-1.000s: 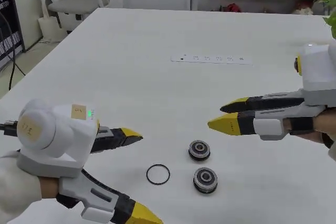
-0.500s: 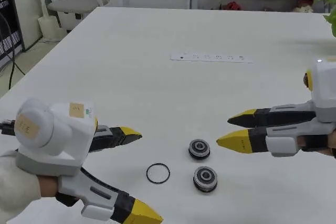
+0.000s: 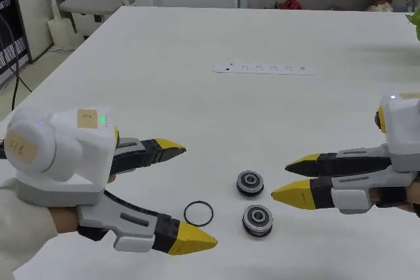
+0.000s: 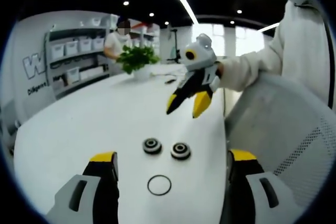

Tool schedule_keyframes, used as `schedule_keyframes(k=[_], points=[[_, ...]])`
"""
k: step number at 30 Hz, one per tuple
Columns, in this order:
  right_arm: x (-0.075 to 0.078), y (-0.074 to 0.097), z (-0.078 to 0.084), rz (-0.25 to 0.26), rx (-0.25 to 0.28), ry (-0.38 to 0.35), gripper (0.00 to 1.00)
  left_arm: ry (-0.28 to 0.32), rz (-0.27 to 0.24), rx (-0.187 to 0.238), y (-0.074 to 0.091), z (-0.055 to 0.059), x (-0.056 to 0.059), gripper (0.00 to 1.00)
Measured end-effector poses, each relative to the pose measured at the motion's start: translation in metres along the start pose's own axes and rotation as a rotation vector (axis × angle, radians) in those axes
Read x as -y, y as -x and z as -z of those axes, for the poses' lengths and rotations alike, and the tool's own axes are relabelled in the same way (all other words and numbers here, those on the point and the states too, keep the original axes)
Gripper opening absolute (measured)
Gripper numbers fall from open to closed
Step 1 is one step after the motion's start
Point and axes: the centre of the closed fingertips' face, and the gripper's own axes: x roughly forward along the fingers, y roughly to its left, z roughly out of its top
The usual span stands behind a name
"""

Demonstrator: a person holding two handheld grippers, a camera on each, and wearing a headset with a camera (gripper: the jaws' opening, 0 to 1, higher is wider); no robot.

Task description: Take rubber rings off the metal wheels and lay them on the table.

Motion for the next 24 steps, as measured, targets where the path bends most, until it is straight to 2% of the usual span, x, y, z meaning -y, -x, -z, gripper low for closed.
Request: schedule_keyframes(k=[6,8,13,19,24], points=[[0.003,-0.002,0.014,0.006,-0.045,-0.001,0.42,-0.053,0.002,0.029,-0.005,-0.018,0.003,0.81],[0.004,-0.002,0.017,0.004,-0.053,-0.005,0.42,-0.061,0.003,0.031,-0.007,-0.02,0.005,0.81],[0.002,-0.003,0.022,-0.012,-0.059,-0.014,0.41,-0.083,0.001,0.064,-0.011,-0.034,0.006,0.79],[0.003,-0.005,0.028,-0.011,-0.079,-0.014,0.41,-0.051,-0.021,0.114,-0.012,-0.05,-0.001,0.76],[0.004,-0.008,0.031,-0.006,-0.091,-0.005,0.4,-0.052,-0.041,0.124,-0.016,-0.056,-0.007,0.74]])
